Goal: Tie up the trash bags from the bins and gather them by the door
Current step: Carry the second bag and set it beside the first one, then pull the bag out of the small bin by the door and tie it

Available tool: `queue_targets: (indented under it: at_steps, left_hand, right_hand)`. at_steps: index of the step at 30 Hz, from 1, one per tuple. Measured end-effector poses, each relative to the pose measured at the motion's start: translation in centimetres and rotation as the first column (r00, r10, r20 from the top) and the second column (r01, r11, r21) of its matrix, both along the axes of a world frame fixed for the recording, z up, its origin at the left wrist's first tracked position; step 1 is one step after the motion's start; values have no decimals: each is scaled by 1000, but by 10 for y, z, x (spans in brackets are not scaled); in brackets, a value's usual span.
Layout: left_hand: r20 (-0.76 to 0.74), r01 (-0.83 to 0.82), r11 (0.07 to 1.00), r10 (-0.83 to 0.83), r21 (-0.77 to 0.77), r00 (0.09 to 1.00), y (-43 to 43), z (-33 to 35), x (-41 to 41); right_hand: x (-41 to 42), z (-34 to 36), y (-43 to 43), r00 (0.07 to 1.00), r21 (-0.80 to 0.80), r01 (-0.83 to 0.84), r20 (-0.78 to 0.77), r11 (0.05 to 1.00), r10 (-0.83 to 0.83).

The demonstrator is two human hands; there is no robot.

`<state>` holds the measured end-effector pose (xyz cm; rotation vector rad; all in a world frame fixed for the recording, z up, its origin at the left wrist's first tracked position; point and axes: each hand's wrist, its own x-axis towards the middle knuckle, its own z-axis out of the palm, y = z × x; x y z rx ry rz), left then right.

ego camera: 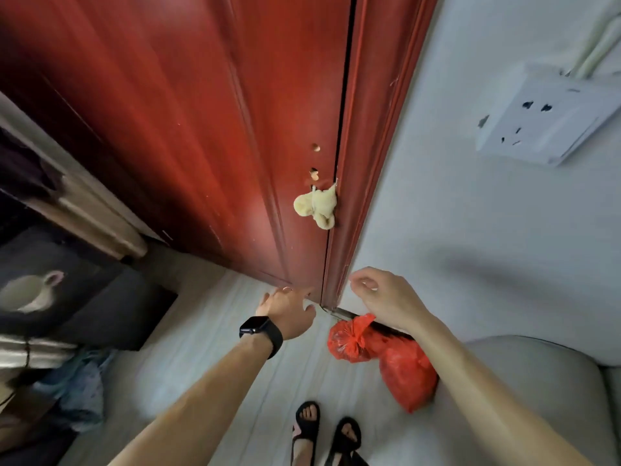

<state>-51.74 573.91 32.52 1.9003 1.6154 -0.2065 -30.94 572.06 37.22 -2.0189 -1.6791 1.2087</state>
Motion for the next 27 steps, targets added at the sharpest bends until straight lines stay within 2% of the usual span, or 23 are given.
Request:
queue_targets:
  at_steps: [4,7,11,16,19,21,24,26,27]
  left_hand:
    - [68,-123,963,110,240,992,-28,66,-38]
    - [57,-202,901,195,385,979,-50,87,-79]
    - [21,-345,841,371,416,929,-96,94,-128]
    - [-23,-538,709,613,456,789,-202,96,-182]
    - [-47,-632,619,730,466,681,-277,107,-216]
    - [-41,-713,502,830,489,557,-346,117,-242]
    - [-6,-820,245,959,517,282,-477,126,-278]
    - [-23,-842,152,986,517,164,-539,128,-292]
    - [-26,-850,78,997,522,75,-588,127,-297]
  right_hand:
    - [-35,53,-11,990,157,-142,22,977,141]
    - [-62,80,-19,968,301,-252,71,920,242]
    - [-102,93,-32,906,428,-421,167,800,388]
    - [-179,98,-59,748,480,-648,253,591,614]
    - [-240,103,-88,623,436,-760,280,482,730]
    - [-292,109,-126,485,417,-840,294,346,824]
    - [-379,124,-213,265,429,-895,293,121,919]
    - [-415,130,-260,163,437,-899,295,19,941]
    - [-441,130,-301,66,439,-895,313,-83,947]
